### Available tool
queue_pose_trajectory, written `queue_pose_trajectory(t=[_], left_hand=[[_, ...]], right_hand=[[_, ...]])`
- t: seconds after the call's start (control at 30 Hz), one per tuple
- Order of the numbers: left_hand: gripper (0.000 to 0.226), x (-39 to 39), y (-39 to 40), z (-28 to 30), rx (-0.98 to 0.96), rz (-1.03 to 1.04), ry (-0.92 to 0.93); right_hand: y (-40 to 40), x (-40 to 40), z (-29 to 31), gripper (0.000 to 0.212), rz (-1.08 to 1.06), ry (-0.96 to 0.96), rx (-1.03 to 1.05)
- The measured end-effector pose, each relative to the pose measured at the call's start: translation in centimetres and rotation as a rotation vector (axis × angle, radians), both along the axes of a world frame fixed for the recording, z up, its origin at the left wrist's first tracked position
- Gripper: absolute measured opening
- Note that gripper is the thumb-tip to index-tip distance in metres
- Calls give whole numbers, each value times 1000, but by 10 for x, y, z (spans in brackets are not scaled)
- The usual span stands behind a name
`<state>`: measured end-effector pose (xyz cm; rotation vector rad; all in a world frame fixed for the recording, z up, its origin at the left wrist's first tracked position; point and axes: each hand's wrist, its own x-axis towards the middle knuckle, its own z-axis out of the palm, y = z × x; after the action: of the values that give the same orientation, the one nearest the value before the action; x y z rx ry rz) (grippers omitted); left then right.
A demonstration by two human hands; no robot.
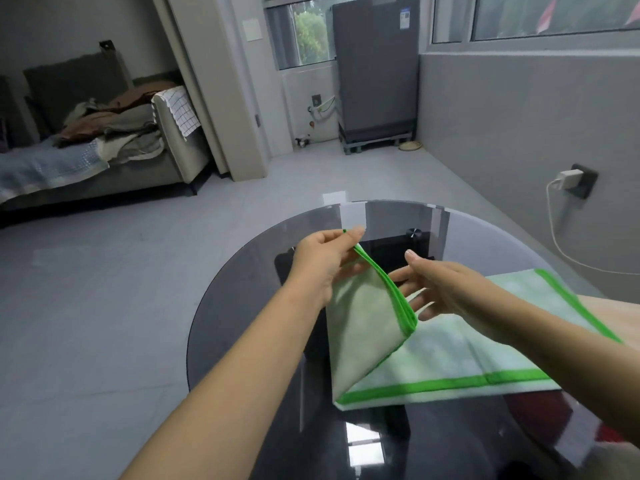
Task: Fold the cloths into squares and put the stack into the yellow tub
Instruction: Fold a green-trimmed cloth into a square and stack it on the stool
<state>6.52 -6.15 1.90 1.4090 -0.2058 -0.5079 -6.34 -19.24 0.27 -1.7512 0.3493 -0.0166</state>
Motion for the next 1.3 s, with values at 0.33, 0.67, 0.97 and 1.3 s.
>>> queue_pose_trajectory(t=[0.33, 0.67, 0.97, 1.3], left_hand=[[33, -28, -44, -45, 174, -13, -91], [15, -21, -38, -75, 638, -98, -837], [44, -14, -21, -97, 816, -384, -1044], [61, -20, -19, -97, 960, -427, -1191]], right_hand=[[-7, -28, -8, 21, -76, 95, -410], [-9, -28, -45, 35, -171, 227, -557], [-11, -33, -49, 51, -147, 154, -610], [-16, -27, -55, 21, -148, 164, -756]])
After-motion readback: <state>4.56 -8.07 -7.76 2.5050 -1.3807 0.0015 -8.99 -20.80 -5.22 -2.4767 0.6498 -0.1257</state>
